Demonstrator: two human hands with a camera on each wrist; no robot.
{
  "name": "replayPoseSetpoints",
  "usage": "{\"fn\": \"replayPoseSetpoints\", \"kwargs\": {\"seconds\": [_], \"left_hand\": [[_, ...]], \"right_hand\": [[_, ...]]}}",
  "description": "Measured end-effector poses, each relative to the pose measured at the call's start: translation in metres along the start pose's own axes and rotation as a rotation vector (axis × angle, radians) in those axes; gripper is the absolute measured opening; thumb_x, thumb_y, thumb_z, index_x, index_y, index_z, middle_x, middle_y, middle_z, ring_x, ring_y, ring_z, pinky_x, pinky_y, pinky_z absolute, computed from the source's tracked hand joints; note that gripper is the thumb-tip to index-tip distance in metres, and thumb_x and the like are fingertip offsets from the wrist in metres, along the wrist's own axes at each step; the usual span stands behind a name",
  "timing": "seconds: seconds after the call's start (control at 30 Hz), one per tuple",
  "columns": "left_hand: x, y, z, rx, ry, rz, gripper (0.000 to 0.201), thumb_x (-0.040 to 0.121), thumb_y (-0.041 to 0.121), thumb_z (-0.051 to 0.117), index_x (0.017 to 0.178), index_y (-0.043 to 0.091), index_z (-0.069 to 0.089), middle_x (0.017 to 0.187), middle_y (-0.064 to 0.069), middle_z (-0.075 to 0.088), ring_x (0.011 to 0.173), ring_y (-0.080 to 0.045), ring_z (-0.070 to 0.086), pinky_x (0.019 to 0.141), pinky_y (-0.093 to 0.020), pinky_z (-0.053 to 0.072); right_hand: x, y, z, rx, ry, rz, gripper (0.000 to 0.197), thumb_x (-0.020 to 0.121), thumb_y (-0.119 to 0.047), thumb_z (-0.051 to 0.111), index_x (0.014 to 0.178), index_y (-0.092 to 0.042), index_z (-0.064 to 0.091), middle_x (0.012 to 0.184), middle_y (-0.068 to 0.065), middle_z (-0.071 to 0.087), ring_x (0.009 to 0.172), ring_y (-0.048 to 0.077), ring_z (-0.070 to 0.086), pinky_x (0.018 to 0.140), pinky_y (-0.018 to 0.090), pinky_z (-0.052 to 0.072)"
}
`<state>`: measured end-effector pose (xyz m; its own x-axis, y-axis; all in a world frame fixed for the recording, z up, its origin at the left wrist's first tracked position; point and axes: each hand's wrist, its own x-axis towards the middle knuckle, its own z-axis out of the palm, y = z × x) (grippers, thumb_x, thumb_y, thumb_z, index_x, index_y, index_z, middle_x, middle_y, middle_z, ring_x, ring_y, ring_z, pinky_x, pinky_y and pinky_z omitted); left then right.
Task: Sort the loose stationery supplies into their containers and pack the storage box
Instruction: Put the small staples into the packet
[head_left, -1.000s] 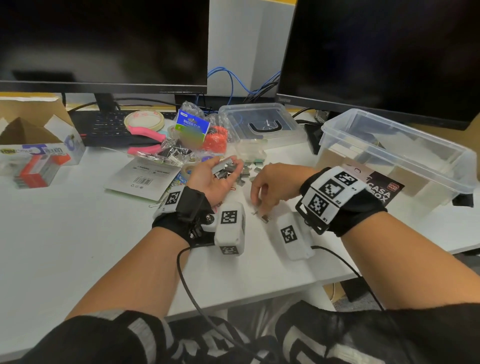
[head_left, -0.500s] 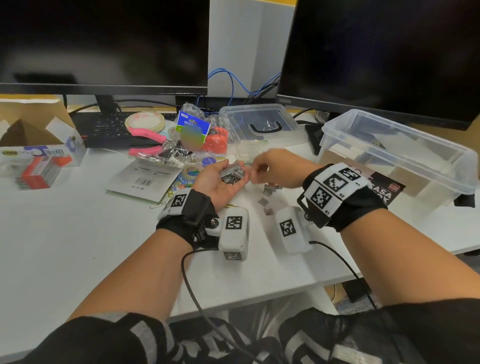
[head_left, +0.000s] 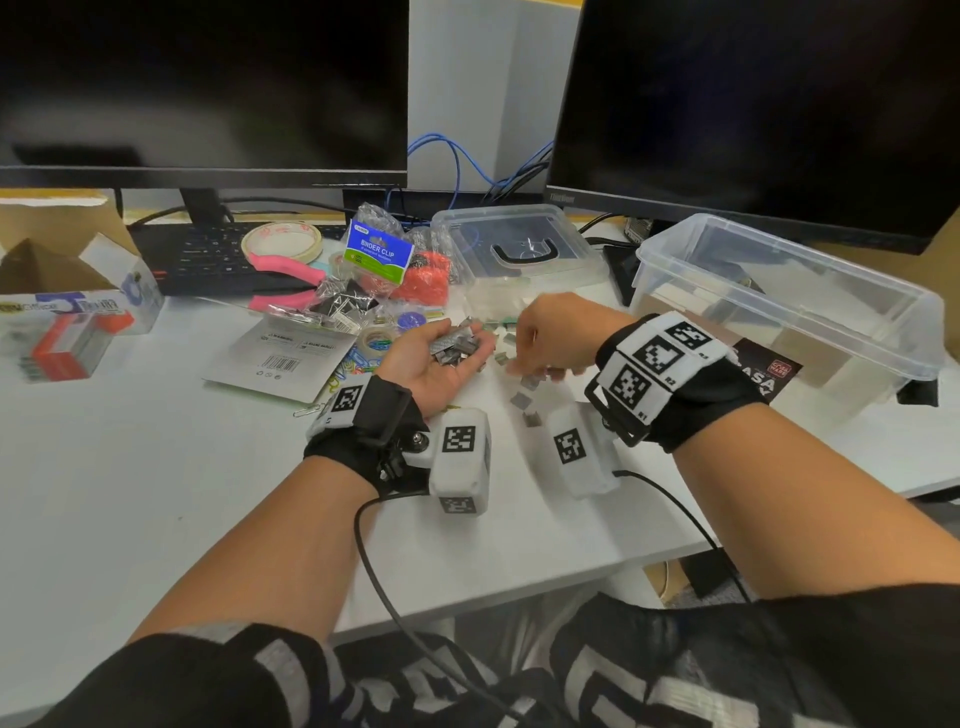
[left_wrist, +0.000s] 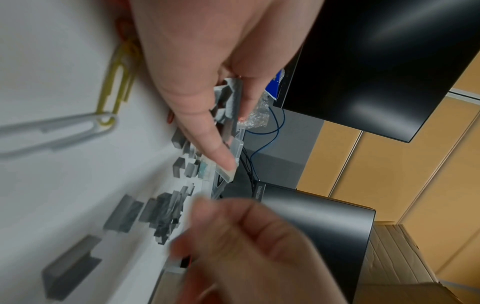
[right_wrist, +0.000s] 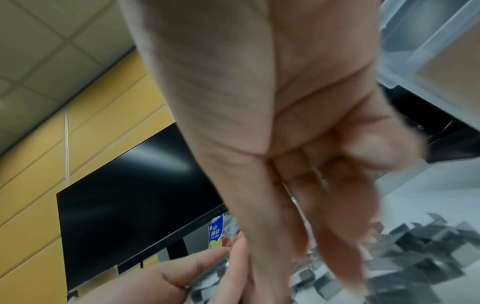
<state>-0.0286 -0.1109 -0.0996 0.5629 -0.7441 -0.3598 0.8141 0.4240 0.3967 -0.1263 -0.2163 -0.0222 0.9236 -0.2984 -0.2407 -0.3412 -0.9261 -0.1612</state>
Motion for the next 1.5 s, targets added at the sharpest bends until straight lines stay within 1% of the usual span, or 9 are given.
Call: {"fn": "replayPoseSetpoints", "kwargs": {"seconds": [0.1,0.23,0.47,0.6,0.77,1.0,1.2,1.4,1.5], "left_hand": [[-0.003,-0.001,0.002,-0.035,0.018,-0.002,0.03,0.1,0.012,0.041,0.088,-0.012,0.055,0.082,-0.022,0.06,0.079,-0.029,0.056,0.057,-0.043,0.056],[-0.004,0.0,0.001,-0.054,0.019,-0.005,0.025,0.099,0.011,0.042,0.095,-0.011,0.054,0.089,-0.022,0.058,0.082,-0.028,0.056,0.056,-0.045,0.055],[-0.003,0.001,0.002,-0.072,0.017,0.001,0.024,0.099,0.011,0.043,0.096,-0.01,0.053,0.091,-0.022,0.057,0.081,-0.028,0.057,0.057,-0.045,0.056],[-0.003,0.001,0.002,-0.049,0.018,0.009,0.024,0.099,0.012,0.042,0.093,-0.009,0.054,0.087,-0.02,0.057,0.08,-0.027,0.056,0.073,-0.042,0.056],[-0.002,0.001,0.001,-0.025,0.033,0.007,0.023,0.099,0.012,0.043,0.098,-0.009,0.053,0.087,-0.02,0.057,0.081,-0.027,0.057,0.056,-0.045,0.055],[0.0,0.001,0.001,-0.016,0.04,0.017,0.022,0.099,0.012,0.043,0.106,-0.007,0.052,0.093,-0.021,0.057,0.081,-0.028,0.058,0.057,-0.044,0.056],[-0.001,0.001,0.002,-0.012,0.04,0.022,0.021,0.099,0.011,0.044,0.103,-0.007,0.053,0.093,-0.02,0.057,0.082,-0.029,0.057,0.056,-0.044,0.056],[-0.003,0.0,0.002,-0.015,0.019,0.02,0.023,0.099,0.012,0.043,0.093,-0.008,0.054,0.091,-0.019,0.057,0.079,-0.027,0.057,0.073,-0.042,0.057],[-0.003,-0.001,0.003,0.003,0.017,0.021,0.023,0.099,0.012,0.042,0.093,-0.007,0.053,0.09,-0.019,0.057,0.08,-0.029,0.056,0.062,-0.043,0.057]], "right_hand": [[-0.009,-0.001,0.006,-0.14,-0.245,0.041,0.038,0.08,-0.037,0.071,0.095,-0.002,0.068,0.086,0.005,0.067,0.072,0.014,0.057,0.059,0.02,0.046],[-0.014,-0.011,0.012,-0.246,-0.276,0.029,0.029,0.08,-0.033,0.072,0.07,-0.012,0.053,0.066,-0.002,0.053,0.06,0.012,0.049,0.059,0.02,0.041],[-0.013,-0.013,0.004,-0.12,-0.15,0.051,0.025,0.08,-0.011,0.069,0.104,-0.002,0.067,0.083,0.009,0.066,0.076,0.018,0.059,0.081,0.031,0.053],[-0.008,-0.011,0.003,-0.071,-0.074,0.038,0.023,0.083,-0.011,0.066,0.102,0.001,0.067,0.093,0.014,0.069,0.078,0.019,0.06,0.08,0.032,0.053],[-0.001,-0.01,0.008,-0.022,-0.074,0.043,0.019,0.081,-0.006,0.068,0.099,-0.004,0.064,0.067,0.002,0.06,0.057,0.014,0.059,0.063,0.022,0.051],[0.001,-0.006,0.015,0.003,-0.075,0.019,0.039,0.078,-0.007,0.071,0.115,-0.011,0.057,0.073,-0.006,0.046,0.077,0.017,0.054,0.063,0.019,0.046],[0.005,-0.01,0.017,-0.061,-0.083,-0.072,0.024,0.082,-0.012,0.069,0.105,-0.008,0.067,0.07,-0.006,0.057,0.056,0.005,0.05,0.049,0.008,0.041],[0.007,-0.007,0.017,-0.121,-0.061,-0.087,0.02,0.079,-0.005,0.065,0.097,-0.007,0.071,0.086,0.003,0.068,0.057,0.007,0.054,0.06,0.015,0.049],[0.008,-0.001,0.007,-0.042,0.071,-0.064,0.016,0.078,-0.007,0.064,0.093,-0.007,0.071,0.085,0.006,0.071,0.066,0.014,0.06,0.064,0.021,0.054]]}}
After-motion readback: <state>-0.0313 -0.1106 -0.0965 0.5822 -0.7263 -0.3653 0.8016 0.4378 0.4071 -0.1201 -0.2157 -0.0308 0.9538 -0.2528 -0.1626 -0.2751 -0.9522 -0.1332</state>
